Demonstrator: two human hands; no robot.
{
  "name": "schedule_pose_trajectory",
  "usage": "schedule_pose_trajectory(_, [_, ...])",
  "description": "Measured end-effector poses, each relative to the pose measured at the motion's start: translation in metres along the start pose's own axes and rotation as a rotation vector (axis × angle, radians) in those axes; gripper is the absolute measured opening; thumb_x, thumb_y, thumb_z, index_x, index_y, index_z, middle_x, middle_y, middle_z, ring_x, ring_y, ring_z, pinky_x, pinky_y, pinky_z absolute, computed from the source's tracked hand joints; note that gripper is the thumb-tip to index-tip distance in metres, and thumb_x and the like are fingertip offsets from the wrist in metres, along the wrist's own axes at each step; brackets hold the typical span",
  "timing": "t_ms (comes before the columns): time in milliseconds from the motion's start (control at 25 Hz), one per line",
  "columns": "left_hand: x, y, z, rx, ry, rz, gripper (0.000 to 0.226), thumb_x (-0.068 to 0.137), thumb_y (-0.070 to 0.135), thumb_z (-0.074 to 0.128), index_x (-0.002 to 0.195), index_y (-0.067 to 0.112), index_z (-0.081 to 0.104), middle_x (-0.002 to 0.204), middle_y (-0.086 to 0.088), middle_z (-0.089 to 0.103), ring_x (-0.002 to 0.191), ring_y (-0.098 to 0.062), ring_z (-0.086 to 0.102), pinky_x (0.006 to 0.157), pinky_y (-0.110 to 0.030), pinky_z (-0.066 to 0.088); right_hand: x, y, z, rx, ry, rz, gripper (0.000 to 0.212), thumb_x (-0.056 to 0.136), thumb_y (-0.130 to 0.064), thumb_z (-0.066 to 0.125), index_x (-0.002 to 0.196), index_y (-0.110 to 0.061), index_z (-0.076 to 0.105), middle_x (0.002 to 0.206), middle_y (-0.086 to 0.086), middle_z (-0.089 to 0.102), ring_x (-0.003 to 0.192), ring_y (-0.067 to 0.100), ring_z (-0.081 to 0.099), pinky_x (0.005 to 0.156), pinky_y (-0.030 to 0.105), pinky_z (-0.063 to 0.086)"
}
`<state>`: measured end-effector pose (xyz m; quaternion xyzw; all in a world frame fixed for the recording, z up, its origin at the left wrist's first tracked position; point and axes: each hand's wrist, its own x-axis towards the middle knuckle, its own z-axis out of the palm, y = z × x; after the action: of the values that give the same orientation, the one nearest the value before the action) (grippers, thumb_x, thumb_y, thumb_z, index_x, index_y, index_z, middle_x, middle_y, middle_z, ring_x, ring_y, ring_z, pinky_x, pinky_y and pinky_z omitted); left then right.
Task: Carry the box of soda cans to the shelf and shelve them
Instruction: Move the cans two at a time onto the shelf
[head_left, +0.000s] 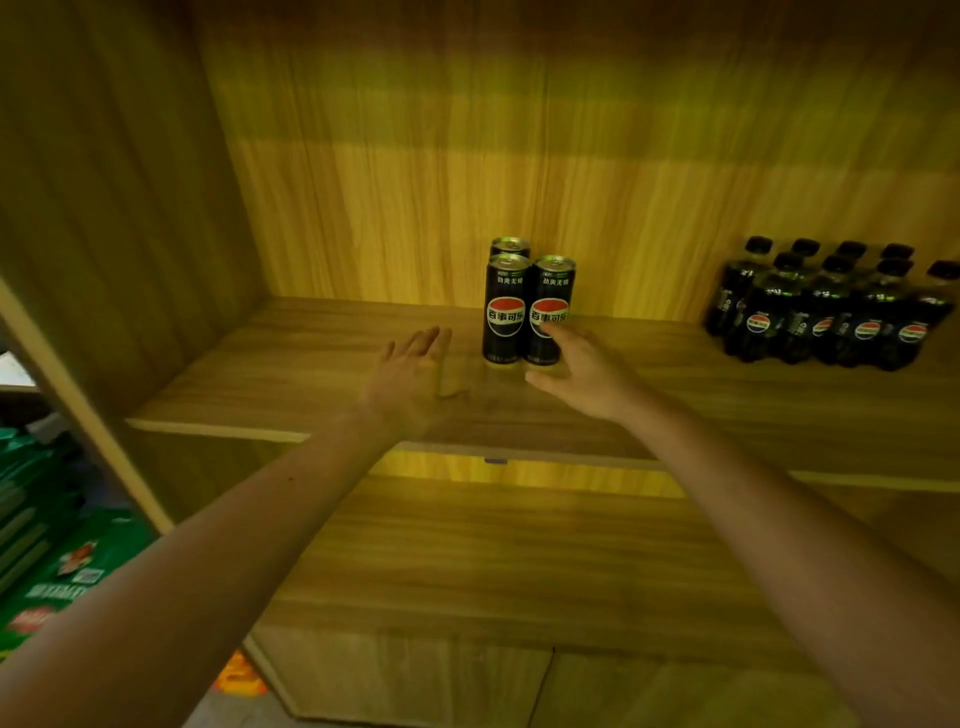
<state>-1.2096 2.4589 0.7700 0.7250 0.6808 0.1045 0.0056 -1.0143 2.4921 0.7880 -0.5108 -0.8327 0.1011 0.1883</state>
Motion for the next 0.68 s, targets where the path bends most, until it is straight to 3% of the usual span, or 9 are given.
schedule_pose_trajectory(240, [-0.084,0.008,-0.012,0.072,-0.098,0.061,0.087,0.084,0.056,0.045,0.148,0.014,0.005,0.158,-0.007,0.006,0.146,-0.023,0.006,0.118,-0.043,0.004,-0.070,-0.045,0.001,-0.240,-0.106,-0.015,0.086,0.079,-0.049,0.060,0.144,-0.011,0.020,0.153,0.009,0.025,0.139,0.026,0.026,0.113,0.038,0.023])
schedule_pose_trajectory(680, [-0.212,-0.013,0.040,-0.015,-0.075,0.178,0.090,0.081,0.052,0.055,0.147,0.012,0.009,0.157,-0.009,0.012,0.145,-0.023,0.010,0.119,-0.043,0.006,-0.205,-0.088,0.082,-0.289,-0.176,0.143,0.091,0.080,-0.052,0.056,0.146,-0.012,0.008,0.156,0.010,0.013,0.143,0.025,0.015,0.118,0.039,0.010])
